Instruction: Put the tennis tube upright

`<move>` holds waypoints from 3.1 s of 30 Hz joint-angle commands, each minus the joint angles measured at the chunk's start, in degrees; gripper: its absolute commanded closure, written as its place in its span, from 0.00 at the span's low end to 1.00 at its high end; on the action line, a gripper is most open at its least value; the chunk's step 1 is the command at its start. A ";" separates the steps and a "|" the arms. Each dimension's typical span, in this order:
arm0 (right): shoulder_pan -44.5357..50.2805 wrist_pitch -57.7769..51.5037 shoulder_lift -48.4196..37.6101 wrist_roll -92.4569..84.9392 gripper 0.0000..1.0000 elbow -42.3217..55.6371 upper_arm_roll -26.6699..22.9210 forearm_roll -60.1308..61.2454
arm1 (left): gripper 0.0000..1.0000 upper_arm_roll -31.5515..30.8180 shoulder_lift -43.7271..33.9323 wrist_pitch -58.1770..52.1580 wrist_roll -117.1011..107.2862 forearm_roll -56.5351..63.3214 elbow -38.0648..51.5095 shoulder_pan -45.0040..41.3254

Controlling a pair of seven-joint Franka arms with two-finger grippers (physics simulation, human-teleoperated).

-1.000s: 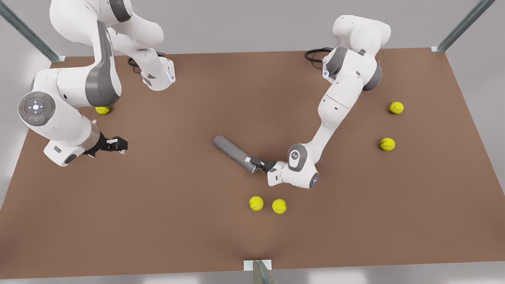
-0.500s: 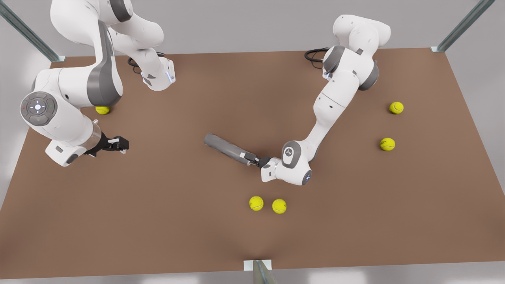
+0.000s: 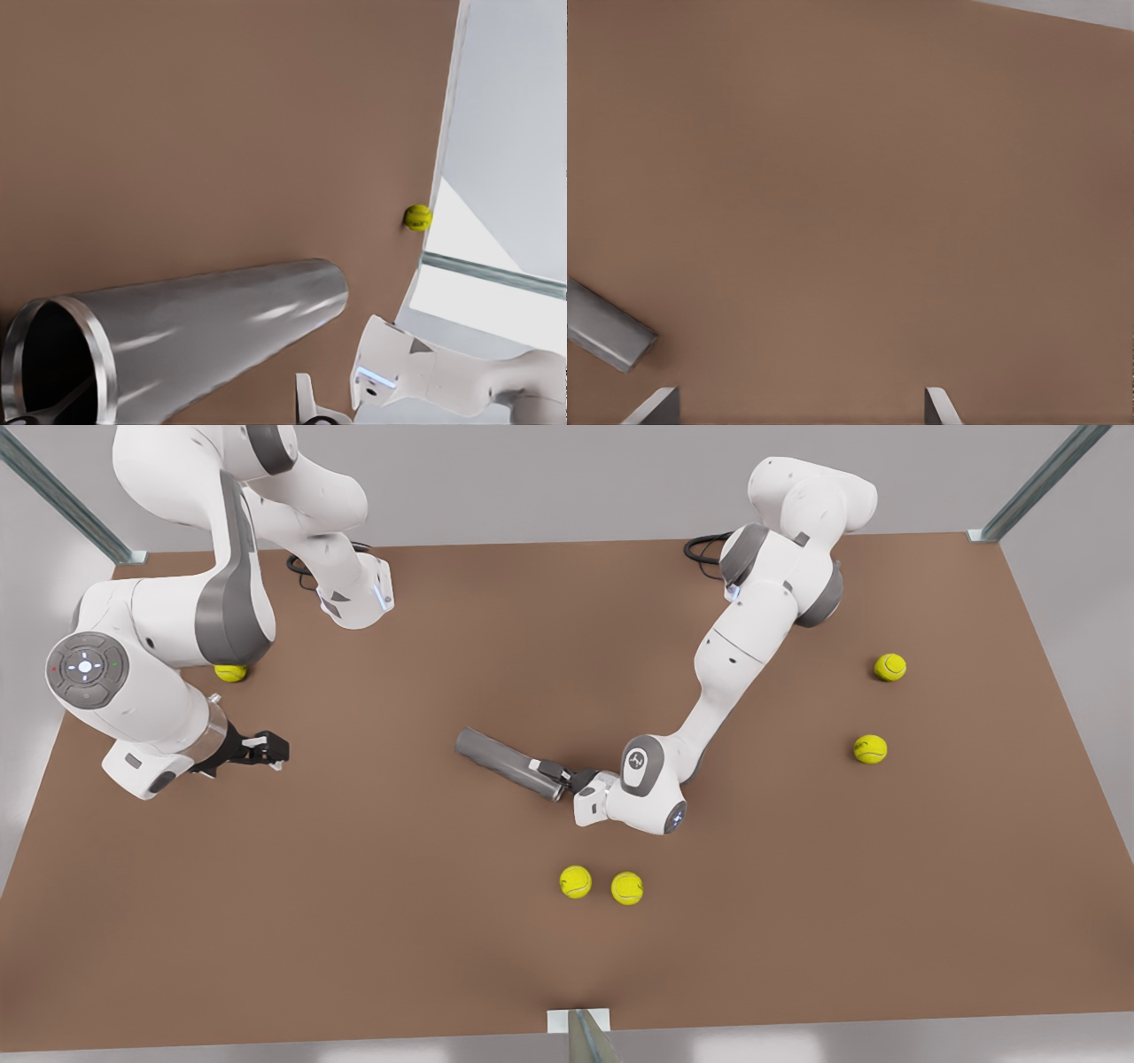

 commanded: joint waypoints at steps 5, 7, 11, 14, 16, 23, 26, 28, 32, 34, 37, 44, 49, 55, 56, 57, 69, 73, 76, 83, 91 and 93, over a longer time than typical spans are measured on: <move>0.08 0.00 0.00 0.00 0.00 0.00 0.00 0.07 | 0.04 0.00 0.08 0.01 -0.04 -0.58 -0.01 0.00; -0.01 0.00 0.00 0.00 0.00 0.00 0.00 0.07 | 0.21 0.00 0.08 0.01 -0.47 -0.66 -0.01 0.00; -0.01 0.00 0.00 0.00 0.00 0.00 0.00 0.07 | 0.38 0.00 0.08 -0.08 -1.44 -0.58 -0.01 0.08; -0.01 0.00 0.00 0.00 0.00 0.00 0.00 0.07 | 0.38 0.00 0.00 -0.43 -1.79 -0.58 0.08 0.08; 0.08 0.00 0.00 0.00 0.00 0.00 0.00 -0.01 | 0.38 0.00 -0.09 -0.52 -1.88 -0.58 0.08 0.08; 0.08 0.00 0.00 0.00 0.00 0.00 0.00 0.07 | 0.38 0.00 -0.36 -2.10 -3.37 -0.49 0.17 0.17; 0.08 0.00 0.00 0.00 0.00 0.00 0.00 0.07 | 0.38 0.00 -0.80 -3.06 -3.99 -0.49 0.17 0.26; 0.08 0.00 0.00 0.00 0.00 0.00 0.00 0.07 | 0.38 0.00 -1.15 -3.33 -4.34 -0.40 0.17 0.26; -0.01 0.00 0.00 0.00 0.00 0.35 0.00 0.25 | 0.38 0.00 -1.50 -3.33 -4.69 -0.49 0.17 0.17; -0.10 0.00 0.00 0.00 0.00 0.35 0.00 0.25 | 0.38 0.00 -1.76 -3.59 -4.69 -0.49 0.17 0.17; -0.10 0.00 0.00 0.09 0.00 0.26 0.00 0.25 | 0.40 -0.09 -1.94 -3.86 -5.57 -0.49 0.17 0.08; -0.10 0.00 0.00 0.00 0.00 0.26 0.00 0.34 | 0.53 -0.62 -2.29 -3.94 -6.80 -0.49 0.17 0.08; -0.01 0.00 0.00 0.00 0.00 0.26 0.00 0.34 | 0.62 -0.62 -2.47 -4.30 -7.15 -0.49 0.17 0.08; -0.53 -0.18 -0.18 -0.09 0.00 0.35 -0.09 0.25 | 0.67 -0.62 -2.82 -4.82 -7.68 -0.49 0.17 0.08; -0.62 -0.09 -0.18 -0.09 0.00 0.44 -0.09 -0.01 | 0.68 -0.70 -2.82 -5.09 -8.03 -0.40 0.17 0.08; -0.71 -0.09 -0.09 -0.09 0.00 0.44 -0.09 -0.01 | 0.69 -0.62 -2.82 -5.09 -8.12 -0.40 0.17 0.08; -0.53 -0.18 -0.36 -0.09 0.00 0.44 -0.09 -0.01 | 0.79 -0.70 -3.70 -6.40 -9.26 -0.40 0.34 0.26; -0.62 -0.18 -0.36 -0.09 0.00 0.44 -0.09 -0.10 | 0.79 -0.44 -4.93 -6.58 -9.18 -0.31 0.26 0.52; -0.62 -0.17 -0.36 -0.09 0.00 0.44 -0.09 -0.10 | 0.79 -0.27 -5.89 -7.63 -9.79 -0.23 0.26 0.61; -0.53 -0.18 -0.44 0.09 0.00 0.44 -0.09 -0.10 | 0.79 1.67 -8.71 -8.43 -12.96 1.44 0.17 0.61; -0.53 -0.18 -0.44 0.09 0.00 0.44 -0.09 -0.10 | 0.79 2.46 -12.40 -8.34 -19.98 8.12 0.17 0.61; -0.53 -0.18 -0.44 0.09 0.00 0.44 -0.09 -0.10 | 0.79 2.55 -13.45 -8.34 -21.30 9.96 0.17 0.52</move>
